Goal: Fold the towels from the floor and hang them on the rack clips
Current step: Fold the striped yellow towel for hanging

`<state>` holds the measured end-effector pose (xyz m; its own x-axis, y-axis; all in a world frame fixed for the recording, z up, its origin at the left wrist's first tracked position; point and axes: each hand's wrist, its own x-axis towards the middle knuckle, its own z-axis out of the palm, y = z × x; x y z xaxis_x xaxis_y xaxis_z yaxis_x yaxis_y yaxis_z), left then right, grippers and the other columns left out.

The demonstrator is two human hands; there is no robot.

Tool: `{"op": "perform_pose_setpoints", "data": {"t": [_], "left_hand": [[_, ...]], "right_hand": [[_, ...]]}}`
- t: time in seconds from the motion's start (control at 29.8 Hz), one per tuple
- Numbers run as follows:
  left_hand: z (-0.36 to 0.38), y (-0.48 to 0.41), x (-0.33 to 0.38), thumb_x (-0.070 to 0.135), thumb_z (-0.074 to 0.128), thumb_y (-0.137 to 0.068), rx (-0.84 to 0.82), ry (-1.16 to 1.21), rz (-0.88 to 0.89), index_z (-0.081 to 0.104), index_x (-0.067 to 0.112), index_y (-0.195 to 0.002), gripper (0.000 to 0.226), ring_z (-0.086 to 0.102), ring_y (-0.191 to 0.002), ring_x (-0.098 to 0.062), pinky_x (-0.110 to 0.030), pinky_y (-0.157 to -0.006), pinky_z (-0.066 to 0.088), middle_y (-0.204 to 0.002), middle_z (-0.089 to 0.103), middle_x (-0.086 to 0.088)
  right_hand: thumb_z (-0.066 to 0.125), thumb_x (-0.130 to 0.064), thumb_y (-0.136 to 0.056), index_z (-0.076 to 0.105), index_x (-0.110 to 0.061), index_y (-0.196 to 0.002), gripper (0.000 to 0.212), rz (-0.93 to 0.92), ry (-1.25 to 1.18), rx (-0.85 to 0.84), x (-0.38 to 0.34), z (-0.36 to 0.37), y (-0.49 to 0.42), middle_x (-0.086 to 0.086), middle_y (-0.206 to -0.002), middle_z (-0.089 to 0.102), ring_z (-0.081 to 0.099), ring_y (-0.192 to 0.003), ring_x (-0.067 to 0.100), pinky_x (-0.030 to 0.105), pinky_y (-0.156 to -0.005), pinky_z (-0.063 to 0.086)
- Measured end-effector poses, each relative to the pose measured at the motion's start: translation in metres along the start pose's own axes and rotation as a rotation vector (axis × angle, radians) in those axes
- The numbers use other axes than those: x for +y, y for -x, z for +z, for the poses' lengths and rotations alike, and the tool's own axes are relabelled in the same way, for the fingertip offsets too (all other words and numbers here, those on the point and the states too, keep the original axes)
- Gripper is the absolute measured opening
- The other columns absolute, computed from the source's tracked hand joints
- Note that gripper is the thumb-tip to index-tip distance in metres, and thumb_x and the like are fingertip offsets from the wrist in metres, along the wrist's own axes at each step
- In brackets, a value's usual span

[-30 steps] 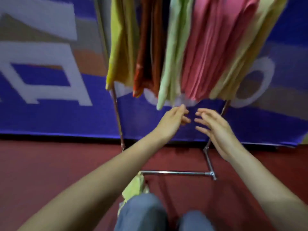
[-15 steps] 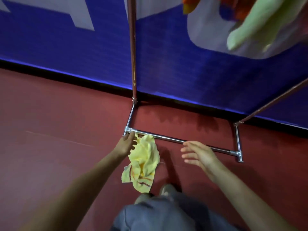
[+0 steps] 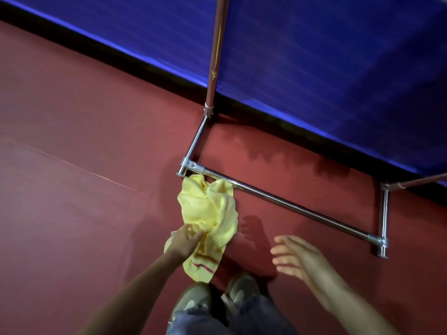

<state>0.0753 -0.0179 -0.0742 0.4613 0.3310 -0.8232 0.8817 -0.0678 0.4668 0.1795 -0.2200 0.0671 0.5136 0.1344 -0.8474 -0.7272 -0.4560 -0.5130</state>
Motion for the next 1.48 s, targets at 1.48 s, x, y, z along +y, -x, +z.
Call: {"op": "perform_pose_setpoints", "data": {"t": [1.48], "left_hand": [[-0.125,0.397,0.199,0.015,0.047,-0.091,-0.45,0.72,0.55,0.068,0.005,-0.085,0.024,0.063,-0.063,-0.016,-0.022,-0.052,0.054,-0.071,0.066,-0.009]], "right_hand": [[0.079,-0.049,-0.052,0.052,-0.047,-0.114,0.067,-1.288,0.116,-0.215,-0.107,0.039,0.326,-0.011,-0.12,0.047,0.046,-0.118,-0.002,0.007,-0.095,0.035]]}}
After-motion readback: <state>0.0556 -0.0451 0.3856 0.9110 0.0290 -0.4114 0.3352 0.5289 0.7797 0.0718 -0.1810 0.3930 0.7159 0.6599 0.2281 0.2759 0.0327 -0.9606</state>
